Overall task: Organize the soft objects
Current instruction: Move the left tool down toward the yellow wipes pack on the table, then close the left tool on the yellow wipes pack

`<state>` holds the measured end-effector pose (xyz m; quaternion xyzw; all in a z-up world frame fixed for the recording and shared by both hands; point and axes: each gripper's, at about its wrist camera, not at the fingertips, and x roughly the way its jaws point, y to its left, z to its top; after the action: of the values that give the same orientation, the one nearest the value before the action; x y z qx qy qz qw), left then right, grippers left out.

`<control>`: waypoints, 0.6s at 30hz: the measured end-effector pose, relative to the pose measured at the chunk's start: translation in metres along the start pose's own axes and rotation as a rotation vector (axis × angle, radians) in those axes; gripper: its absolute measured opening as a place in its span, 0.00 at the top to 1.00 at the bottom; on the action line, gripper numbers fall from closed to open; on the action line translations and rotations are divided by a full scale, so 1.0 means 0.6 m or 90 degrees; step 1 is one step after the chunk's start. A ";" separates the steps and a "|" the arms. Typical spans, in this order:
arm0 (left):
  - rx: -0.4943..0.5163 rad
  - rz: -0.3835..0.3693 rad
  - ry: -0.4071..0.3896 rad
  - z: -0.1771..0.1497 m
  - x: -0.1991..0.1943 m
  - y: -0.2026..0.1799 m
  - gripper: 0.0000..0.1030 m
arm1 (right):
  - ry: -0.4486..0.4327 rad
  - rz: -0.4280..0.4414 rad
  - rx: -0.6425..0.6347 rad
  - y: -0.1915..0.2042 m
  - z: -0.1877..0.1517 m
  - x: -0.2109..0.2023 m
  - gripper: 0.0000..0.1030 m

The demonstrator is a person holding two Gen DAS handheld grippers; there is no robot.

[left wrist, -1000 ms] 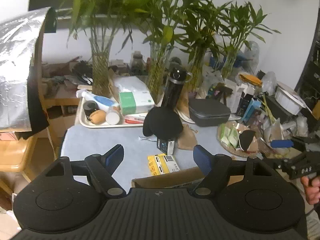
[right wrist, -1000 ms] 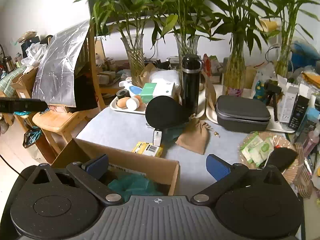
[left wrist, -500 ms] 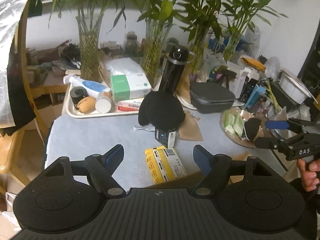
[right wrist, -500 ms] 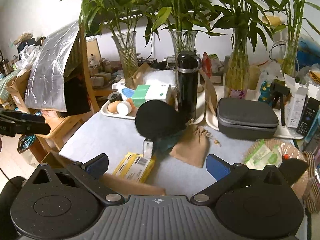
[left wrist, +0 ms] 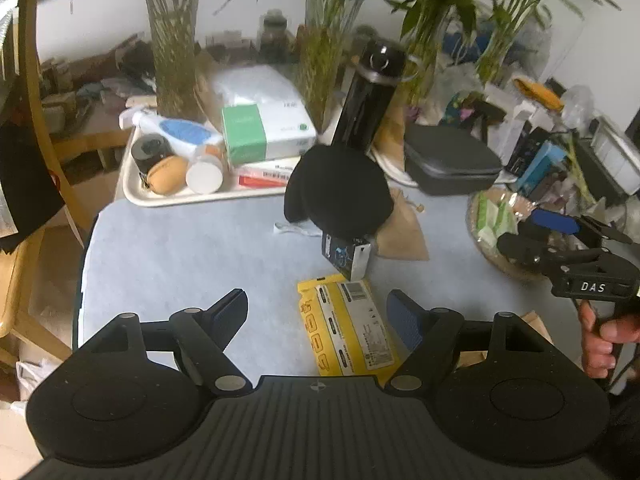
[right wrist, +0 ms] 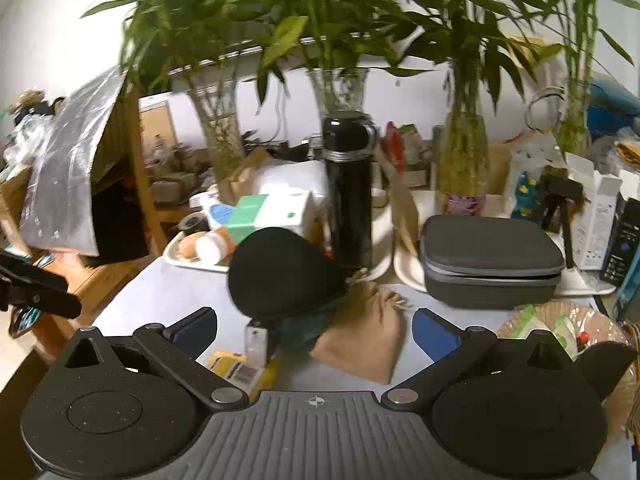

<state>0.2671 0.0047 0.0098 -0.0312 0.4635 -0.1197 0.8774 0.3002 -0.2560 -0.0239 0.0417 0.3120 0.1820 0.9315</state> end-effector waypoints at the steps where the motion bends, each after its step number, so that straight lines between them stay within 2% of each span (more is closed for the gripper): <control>1: 0.000 0.003 0.011 0.004 0.007 -0.002 0.26 | -0.006 -0.002 0.010 -0.007 -0.003 0.002 0.00; 4: 0.013 0.007 0.045 0.018 0.029 -0.012 0.26 | -0.008 -0.007 0.031 -0.025 -0.012 0.007 0.00; 9: 0.019 0.002 0.107 0.038 0.078 -0.029 0.26 | 0.018 -0.094 0.056 -0.049 -0.025 0.023 0.00; 13: 0.000 0.002 0.169 0.052 0.129 -0.037 0.25 | 0.031 -0.111 0.100 -0.076 -0.027 0.025 0.00; 18: -0.022 -0.003 0.254 0.060 0.198 -0.044 0.20 | 0.021 -0.136 0.089 -0.083 -0.030 0.015 0.00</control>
<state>0.3561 -0.0514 -0.0612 -0.0230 0.6302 -0.1179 0.7671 0.3118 -0.2996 -0.0530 0.0697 0.3418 0.0604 0.9352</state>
